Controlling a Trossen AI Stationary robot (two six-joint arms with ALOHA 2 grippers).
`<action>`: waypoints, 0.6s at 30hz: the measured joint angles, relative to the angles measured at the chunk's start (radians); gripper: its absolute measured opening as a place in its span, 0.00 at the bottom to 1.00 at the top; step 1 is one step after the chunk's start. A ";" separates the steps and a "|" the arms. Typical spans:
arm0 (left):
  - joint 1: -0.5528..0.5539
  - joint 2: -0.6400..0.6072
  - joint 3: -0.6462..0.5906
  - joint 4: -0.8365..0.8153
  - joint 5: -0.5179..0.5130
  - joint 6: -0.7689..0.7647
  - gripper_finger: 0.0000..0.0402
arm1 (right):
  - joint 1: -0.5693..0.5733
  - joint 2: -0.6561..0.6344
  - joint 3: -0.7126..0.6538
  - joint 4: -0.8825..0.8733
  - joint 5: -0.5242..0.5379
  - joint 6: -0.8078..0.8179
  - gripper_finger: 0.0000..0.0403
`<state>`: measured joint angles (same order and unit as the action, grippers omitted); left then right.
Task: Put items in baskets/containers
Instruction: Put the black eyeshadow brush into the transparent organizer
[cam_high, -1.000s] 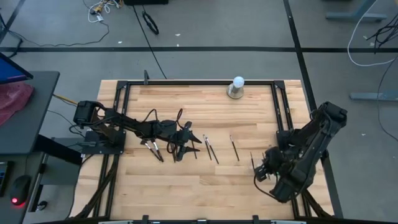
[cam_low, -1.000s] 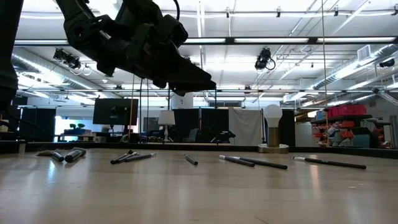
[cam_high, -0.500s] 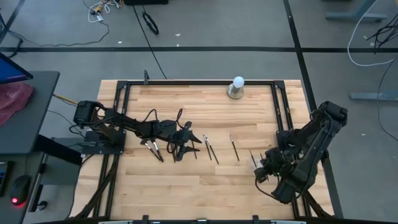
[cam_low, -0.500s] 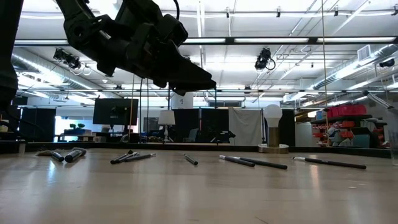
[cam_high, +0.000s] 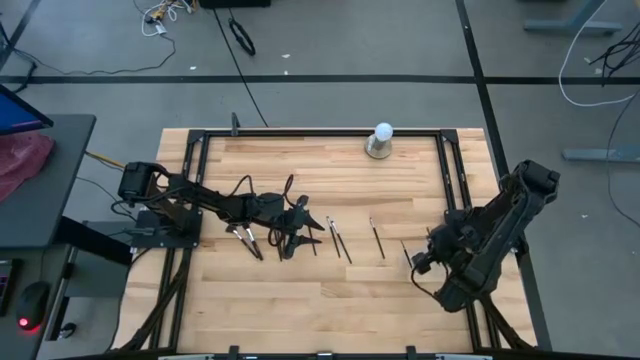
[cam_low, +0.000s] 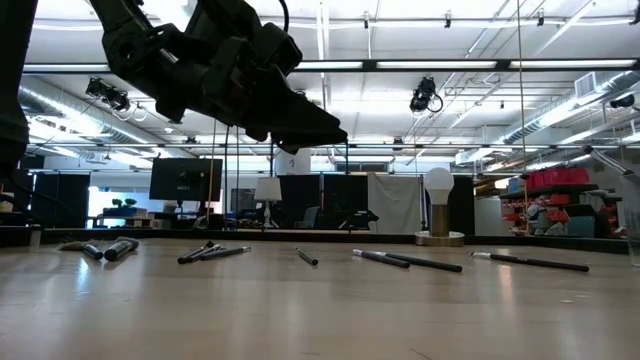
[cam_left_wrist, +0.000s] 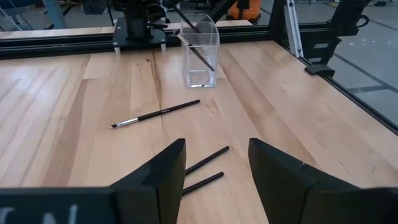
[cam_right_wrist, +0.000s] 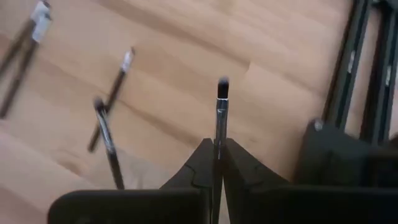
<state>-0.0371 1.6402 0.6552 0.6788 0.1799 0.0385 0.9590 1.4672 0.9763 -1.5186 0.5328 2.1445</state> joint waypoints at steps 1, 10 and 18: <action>0.000 0.000 0.000 0.000 0.000 0.001 0.45 | 0.002 -0.001 -0.003 0.022 -0.017 -0.007 0.04; 0.000 0.000 0.000 0.003 0.000 0.000 0.45 | -0.008 -0.010 -0.006 0.140 -0.202 -0.014 0.20; 0.000 0.000 0.000 0.003 0.000 0.001 0.45 | -0.098 -0.104 0.019 0.156 -0.183 -0.075 0.49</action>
<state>-0.0368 1.6402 0.6551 0.6823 0.1799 0.0390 0.8615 1.3627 0.9956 -1.3628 0.3503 2.0691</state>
